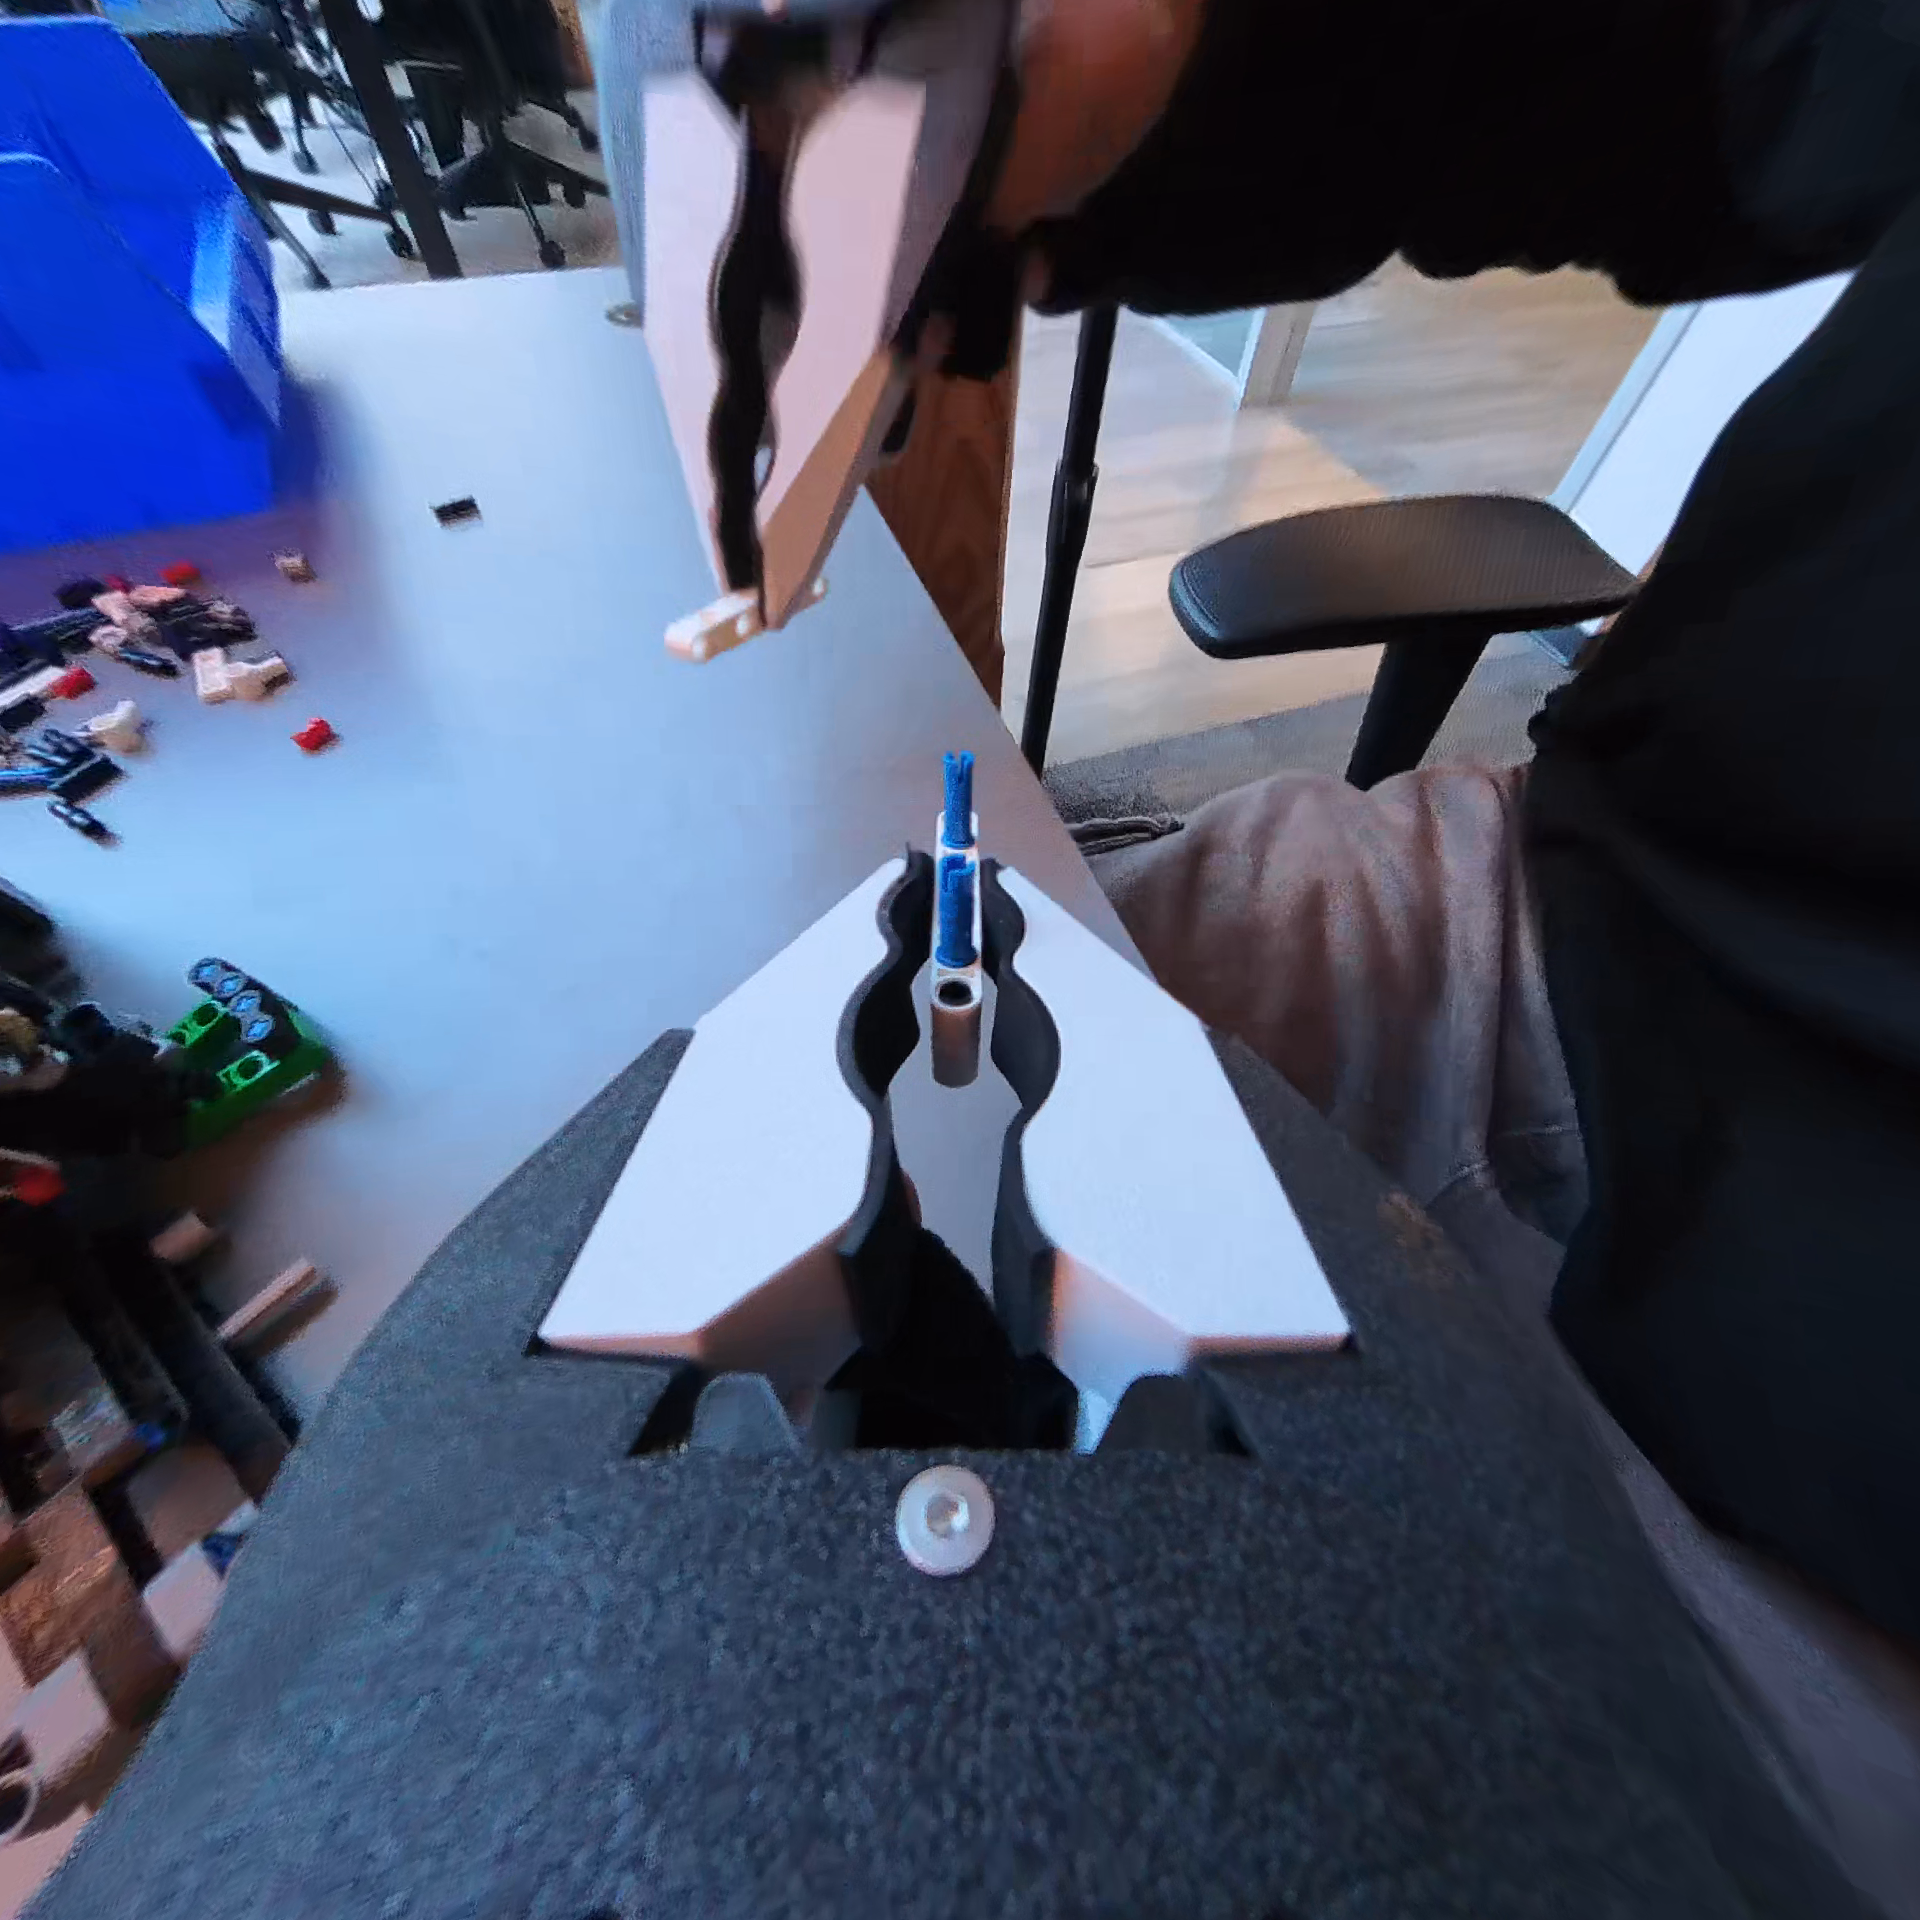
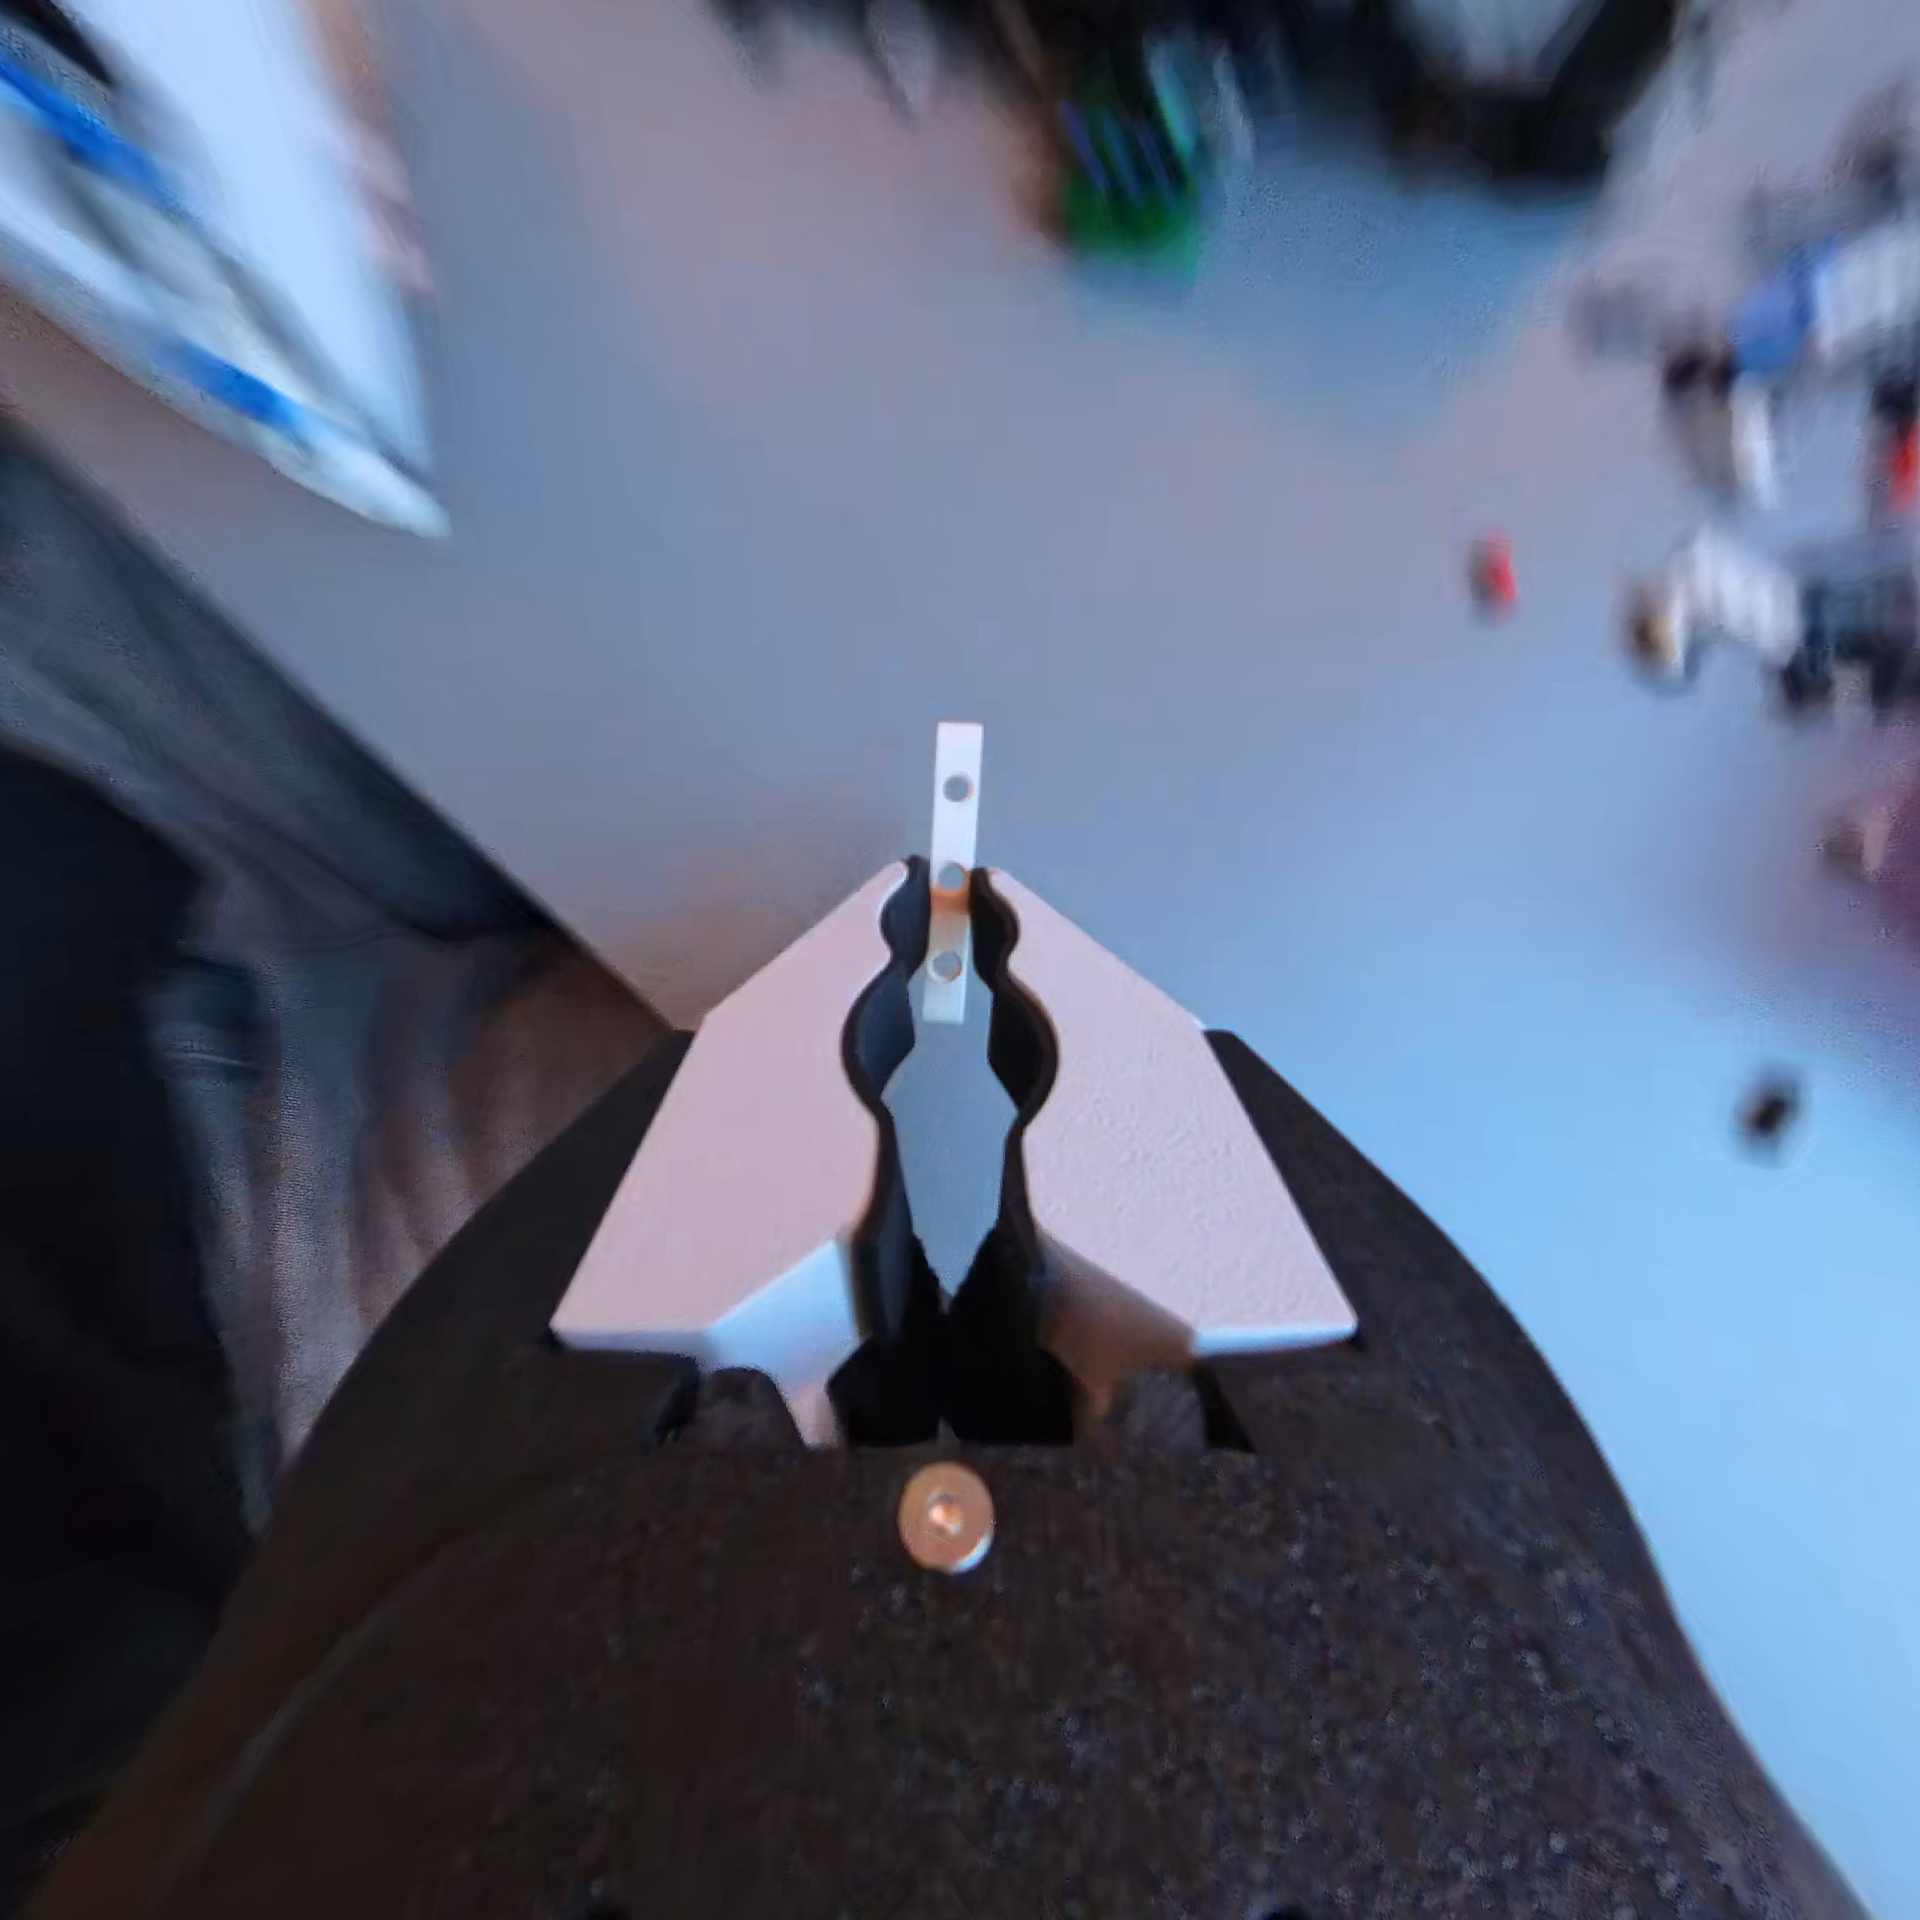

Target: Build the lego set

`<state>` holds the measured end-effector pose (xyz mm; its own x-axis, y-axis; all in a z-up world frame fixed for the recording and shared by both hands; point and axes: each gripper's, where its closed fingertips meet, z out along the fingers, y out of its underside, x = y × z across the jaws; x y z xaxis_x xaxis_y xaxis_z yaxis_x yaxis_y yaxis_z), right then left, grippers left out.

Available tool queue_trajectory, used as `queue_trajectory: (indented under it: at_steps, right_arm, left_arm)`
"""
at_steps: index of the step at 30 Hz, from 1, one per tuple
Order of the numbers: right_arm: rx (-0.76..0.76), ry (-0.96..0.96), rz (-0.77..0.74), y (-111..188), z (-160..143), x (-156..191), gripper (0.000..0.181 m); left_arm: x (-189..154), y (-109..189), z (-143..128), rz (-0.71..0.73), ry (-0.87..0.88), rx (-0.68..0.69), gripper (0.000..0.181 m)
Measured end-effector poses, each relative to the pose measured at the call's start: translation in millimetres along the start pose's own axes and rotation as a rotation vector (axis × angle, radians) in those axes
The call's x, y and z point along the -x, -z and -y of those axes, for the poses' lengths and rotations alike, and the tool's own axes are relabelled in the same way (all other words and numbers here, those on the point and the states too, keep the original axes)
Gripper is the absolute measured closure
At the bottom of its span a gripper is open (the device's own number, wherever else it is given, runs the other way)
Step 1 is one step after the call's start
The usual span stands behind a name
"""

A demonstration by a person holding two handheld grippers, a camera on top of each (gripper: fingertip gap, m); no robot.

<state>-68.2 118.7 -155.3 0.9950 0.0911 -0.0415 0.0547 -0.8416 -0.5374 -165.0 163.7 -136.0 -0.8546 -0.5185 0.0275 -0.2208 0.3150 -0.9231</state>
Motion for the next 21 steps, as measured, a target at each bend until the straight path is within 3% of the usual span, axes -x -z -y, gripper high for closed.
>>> queue_trajectory:
  at_steps: [2, 5, 11, 21]
  right_arm:
    - [-0.218, 0.171, 0.172, 28, 63, 51, 0.175]
    - [-0.259, 0.365, 0.227, 37, 102, 94, 0.175]
    - [-0.036, 0.494, 0.162, -4, 97, 101, 0.175]
    - [0.08, 0.487, 0.132, -6, 86, 98, 0.175]
  left_arm:
    - [4, 2, 4, 0.013, 0.012, -0.03, 0.175]
    - [4, 6, 8, -0.009, 0.034, -0.062, 0.175]
    - [2, 1, 1, -0.006, 0.016, -0.011, 0.174]
    - [3, -2, -4, 0.009, 0.011, 0.029, 0.174]
